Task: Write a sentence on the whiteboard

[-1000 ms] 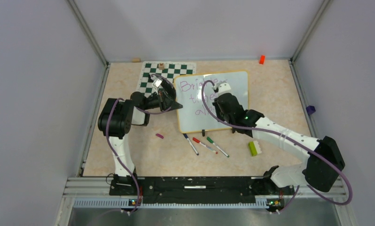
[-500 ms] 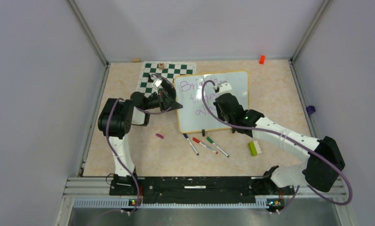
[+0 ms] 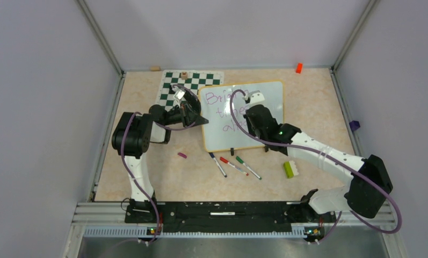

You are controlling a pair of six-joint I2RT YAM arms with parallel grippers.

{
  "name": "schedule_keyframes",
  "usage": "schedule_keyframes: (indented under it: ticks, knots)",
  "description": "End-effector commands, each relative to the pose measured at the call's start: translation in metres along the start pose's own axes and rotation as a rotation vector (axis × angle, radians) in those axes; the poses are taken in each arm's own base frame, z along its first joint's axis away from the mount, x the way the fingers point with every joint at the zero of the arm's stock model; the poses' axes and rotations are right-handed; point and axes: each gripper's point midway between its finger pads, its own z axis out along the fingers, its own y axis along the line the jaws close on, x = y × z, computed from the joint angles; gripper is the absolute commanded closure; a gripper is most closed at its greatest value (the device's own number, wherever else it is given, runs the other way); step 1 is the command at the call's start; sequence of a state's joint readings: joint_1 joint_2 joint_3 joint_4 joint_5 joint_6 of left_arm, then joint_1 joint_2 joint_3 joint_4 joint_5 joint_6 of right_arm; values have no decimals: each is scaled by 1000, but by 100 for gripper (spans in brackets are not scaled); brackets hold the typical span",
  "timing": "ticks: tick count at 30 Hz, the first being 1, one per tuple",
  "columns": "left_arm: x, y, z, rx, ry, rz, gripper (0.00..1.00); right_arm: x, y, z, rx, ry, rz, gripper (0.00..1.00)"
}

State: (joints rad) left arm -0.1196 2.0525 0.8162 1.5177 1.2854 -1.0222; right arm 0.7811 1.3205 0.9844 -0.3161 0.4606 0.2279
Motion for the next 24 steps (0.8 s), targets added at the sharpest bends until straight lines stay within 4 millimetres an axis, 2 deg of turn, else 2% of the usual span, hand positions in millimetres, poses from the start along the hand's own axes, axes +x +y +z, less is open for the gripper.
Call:
schedule_keyframes:
  ticks: [1,7,12,24]
  knots:
    - [-12,-17,4,45,-6,125,100,-4,-5,1,18,-13,21,100]
    - [-12,-17,4,45,-7,125,100,14,-7,-4,1,20,28,100]
    - [-12,-17,4,44,-7,125,100,15,-9,-6,10,19,29,100]
    - [-12,-18,4,44,-7,127,100,-17,-12,-24,-18,-58,62,100]
